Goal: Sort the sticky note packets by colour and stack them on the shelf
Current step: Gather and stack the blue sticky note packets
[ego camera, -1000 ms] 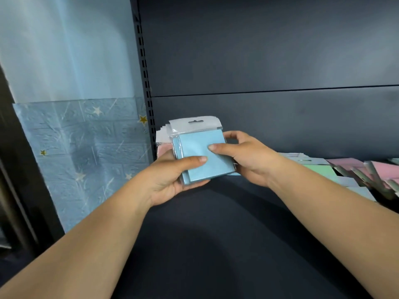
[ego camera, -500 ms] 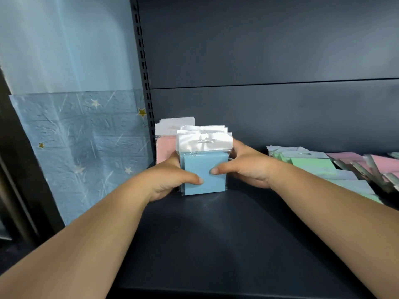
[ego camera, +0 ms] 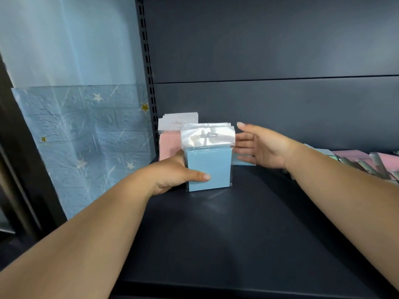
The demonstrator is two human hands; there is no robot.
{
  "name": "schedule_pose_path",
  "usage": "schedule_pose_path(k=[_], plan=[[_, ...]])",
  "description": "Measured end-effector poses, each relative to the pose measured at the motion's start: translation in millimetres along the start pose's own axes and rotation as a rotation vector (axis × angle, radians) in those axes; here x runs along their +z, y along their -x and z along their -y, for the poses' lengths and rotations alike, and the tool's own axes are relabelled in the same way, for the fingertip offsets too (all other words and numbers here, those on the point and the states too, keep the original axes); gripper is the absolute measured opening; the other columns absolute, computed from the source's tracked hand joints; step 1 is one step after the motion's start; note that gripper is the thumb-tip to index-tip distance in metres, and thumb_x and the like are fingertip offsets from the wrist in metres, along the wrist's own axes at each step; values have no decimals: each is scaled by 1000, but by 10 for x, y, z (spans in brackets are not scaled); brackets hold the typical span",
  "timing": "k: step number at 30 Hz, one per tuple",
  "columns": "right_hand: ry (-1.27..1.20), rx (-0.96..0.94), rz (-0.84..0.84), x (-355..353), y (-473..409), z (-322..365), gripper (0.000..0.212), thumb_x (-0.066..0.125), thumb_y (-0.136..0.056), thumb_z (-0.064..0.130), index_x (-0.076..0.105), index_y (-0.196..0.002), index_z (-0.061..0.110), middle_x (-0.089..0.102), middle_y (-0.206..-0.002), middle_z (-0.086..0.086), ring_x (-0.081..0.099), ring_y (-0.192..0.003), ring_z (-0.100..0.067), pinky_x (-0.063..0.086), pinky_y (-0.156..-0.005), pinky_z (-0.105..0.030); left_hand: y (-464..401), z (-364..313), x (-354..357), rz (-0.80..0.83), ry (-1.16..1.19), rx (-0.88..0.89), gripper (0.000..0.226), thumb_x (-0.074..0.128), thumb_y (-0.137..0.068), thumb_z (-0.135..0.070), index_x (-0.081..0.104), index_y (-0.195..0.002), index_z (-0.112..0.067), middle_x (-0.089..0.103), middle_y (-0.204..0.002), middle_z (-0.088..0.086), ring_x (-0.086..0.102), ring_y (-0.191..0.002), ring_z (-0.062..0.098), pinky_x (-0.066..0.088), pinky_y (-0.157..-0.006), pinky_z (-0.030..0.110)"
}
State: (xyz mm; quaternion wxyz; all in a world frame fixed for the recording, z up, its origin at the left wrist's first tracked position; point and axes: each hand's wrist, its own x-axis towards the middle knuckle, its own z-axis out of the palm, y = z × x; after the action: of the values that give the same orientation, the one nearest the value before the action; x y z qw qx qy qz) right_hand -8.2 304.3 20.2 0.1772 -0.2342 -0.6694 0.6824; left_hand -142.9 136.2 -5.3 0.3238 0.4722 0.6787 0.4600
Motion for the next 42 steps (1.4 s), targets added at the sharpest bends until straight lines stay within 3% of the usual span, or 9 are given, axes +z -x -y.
schedule_pose_path(k=[4,7,12,18,24,28,33,37,42], plan=[[415,-46,-293,-67,-245,-40,33,62,-88,28,60,-114,9,58,-128,-6,54,-118,-20,40,-101,-31,-10,-18,-60,14,31,-4,49,62,-81,3,51,-121,-22,63,-112,-7,59,-105,7,45,-94,17],[868,-14,-250,-52,-357,-97,39,60,-88,28,61,-120,5,56,-131,-9,51,-121,-24,37,-101,-31,-10,-29,-149,-20,120,-30,32,59,-83,3,60,-101,-24,67,-96,-12,62,-87,-1,49,-81,11],[1049,72,-138,-61,-445,-145,62,56,-86,48,43,-136,14,43,-143,-2,41,-130,-21,31,-95,-26,-31,-35,-237,-106,180,-69,48,62,-81,-1,51,-123,-21,67,-113,-2,63,-92,5,50,-81,17],[1342,250,-111,-34,-510,-66,84,42,-80,71,37,-141,13,34,-149,-6,33,-136,-26,29,-108,-36,-3,-100,-218,-196,236,2,25,62,-82,-2,62,-100,-20,72,-84,-10,68,-72,2,54,-62,14],[1101,285,-154,17,-380,2,71,66,-76,54,48,-128,10,51,-130,-9,49,-118,-29,39,-95,-35,6,-127,-241,-280,327,-43,21,63,-83,-9,63,-102,-20,70,-101,1,67,-90,17,55,-63,21],[576,190,-279,-127,-279,101,23,69,-82,15,55,-100,10,61,-83,-6,58,-73,-19,47,-64,-28,0,-131,-222,-305,417,-102,21,65,-82,-11,62,-102,-19,69,-101,4,65,-90,18,56,-61,25],[-13,10,-241,-210,131,276,14,57,-89,10,52,-102,15,64,-87,-3,61,-73,-14,56,-46,-29,-4,-135,-213,-262,504,-182,18,65,-81,-19,59,-98,-19,66,-95,5,62,-85,19,52,-67,34],[-95,-29,-150,69,324,207,4,59,-88,12,58,-92,13,71,-68,1,68,-58,-11,57,-49,-30,20,-148,-130,-143,533,-197,35,66,-71,-28,58,-103,-17,68,-92,6,63,-83,20,58,-61,33],[-48,-95,-241,318,313,93,17,64,-86,14,61,-102,8,68,-89,-4,64,-78,-17,57,-67,-32,50,-156,-32,-64,484,-169,50,64,-56,-35,60,-102,-18,71,-88,3,65,-84,19,57,-65,32]])
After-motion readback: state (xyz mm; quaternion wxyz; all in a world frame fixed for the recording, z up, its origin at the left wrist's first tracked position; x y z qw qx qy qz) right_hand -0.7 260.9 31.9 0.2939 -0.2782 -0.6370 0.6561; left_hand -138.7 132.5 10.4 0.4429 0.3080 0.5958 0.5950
